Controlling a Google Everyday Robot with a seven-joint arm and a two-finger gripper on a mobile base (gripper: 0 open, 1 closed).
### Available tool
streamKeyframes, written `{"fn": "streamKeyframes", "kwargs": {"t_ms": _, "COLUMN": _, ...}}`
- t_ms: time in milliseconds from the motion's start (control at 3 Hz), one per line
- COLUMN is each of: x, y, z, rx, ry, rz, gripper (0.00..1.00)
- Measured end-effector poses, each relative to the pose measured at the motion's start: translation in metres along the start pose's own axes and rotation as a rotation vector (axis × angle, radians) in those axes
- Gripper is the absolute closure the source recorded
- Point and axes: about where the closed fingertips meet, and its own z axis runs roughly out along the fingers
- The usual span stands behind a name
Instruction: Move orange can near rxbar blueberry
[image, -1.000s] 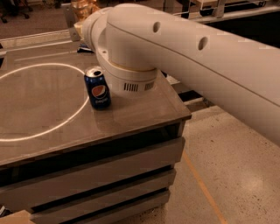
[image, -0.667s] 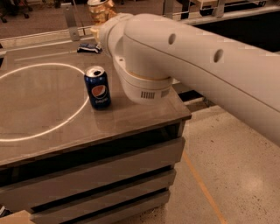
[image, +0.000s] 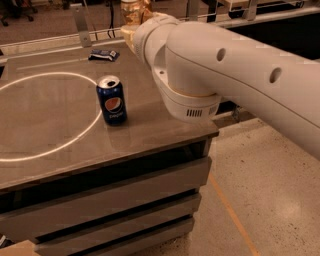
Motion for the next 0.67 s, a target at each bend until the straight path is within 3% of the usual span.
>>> {"fn": "streamKeyframes", "kwargs": {"t_ms": 667, "x": 0.024, "y": -0.052, "z": 0.033, "rx": 0.091, "ry": 0.023, "rz": 0.075, "gripper": 1.0}}
